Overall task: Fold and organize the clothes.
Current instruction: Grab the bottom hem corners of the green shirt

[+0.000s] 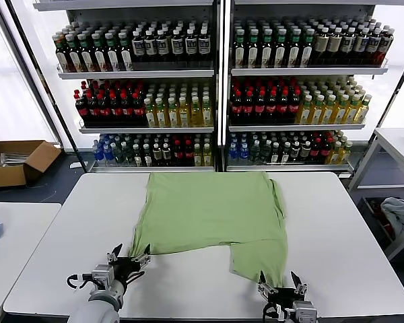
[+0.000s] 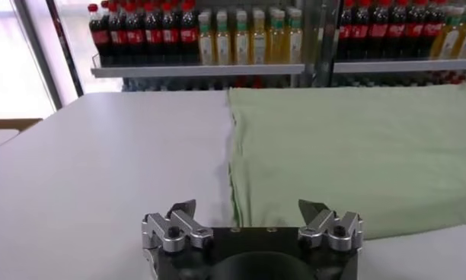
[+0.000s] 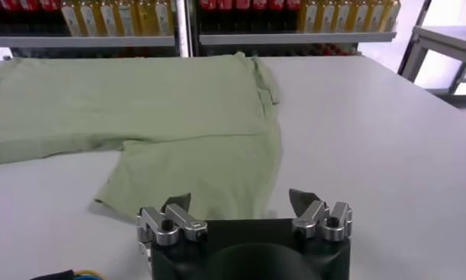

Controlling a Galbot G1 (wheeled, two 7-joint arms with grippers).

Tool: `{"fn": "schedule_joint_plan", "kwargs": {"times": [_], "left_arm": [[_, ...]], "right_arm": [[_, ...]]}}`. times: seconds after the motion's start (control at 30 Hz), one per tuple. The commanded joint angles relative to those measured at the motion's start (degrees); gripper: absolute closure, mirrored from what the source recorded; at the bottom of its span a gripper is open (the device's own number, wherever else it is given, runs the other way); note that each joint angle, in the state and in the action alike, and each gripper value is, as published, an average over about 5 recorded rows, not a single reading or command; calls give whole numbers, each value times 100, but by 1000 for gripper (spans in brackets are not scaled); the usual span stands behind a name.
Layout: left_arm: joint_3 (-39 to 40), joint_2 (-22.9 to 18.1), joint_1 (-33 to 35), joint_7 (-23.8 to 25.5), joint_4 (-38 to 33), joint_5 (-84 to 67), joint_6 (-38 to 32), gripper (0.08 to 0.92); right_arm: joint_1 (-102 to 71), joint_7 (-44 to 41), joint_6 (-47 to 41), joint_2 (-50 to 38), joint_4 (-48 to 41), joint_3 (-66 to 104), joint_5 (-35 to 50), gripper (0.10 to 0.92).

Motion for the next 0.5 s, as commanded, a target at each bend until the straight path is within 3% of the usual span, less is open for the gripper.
{"fn": "schedule_joint_plan", "kwargs": {"times": [0.03, 0.27, 0.5], "left_arm": [[-15, 18, -29, 2, 71, -88, 24, 177], [62, 16, 26, 59, 59, -68, 16, 184], [101, 25, 50, 62, 116, -42, 24, 356]], "right_arm": [[-12, 16, -7, 6, -45, -10, -5, 203], [-65, 0, 14, 20, -111, -34, -70, 233], [-94, -17, 55, 47, -210, -107, -141, 421]]}}
